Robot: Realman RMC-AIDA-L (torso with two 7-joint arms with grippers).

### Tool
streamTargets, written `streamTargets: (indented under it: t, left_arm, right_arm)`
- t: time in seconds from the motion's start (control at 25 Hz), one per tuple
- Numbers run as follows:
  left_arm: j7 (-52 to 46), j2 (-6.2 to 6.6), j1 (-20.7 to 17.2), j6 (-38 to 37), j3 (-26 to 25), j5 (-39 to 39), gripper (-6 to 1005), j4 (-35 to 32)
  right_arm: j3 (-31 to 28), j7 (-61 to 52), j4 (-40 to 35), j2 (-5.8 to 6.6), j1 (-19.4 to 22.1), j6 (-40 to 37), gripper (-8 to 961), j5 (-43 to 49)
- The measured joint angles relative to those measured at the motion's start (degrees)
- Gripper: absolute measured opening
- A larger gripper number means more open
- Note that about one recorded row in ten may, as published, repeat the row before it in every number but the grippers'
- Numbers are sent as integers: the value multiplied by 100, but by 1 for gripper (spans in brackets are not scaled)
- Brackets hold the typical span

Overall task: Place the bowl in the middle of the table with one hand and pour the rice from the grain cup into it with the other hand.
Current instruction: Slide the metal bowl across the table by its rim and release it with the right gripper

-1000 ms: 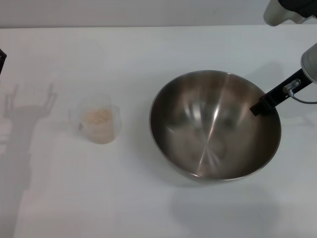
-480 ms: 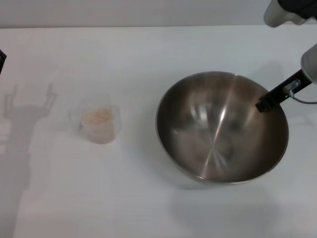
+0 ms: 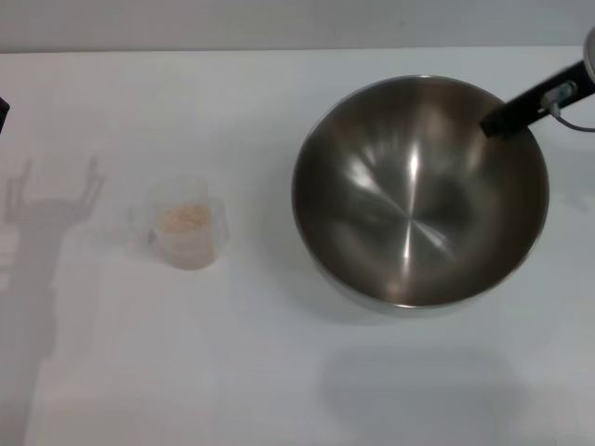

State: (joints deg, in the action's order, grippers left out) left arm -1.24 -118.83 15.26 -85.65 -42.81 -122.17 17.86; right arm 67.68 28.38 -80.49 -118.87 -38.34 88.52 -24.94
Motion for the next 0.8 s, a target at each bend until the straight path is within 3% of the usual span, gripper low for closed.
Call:
streamTargets:
  t: [0.56,0.8]
  left_arm:
    - [1,-9,2,-48,0,-8,828,8]
    - [15,0,-5,-48,0,-9,826,4]
  right_arm:
    - [352,10,1082,-5,-209,-1159,7,-354]
    - [374,9,1408,-5,-331,-1284,6,-401]
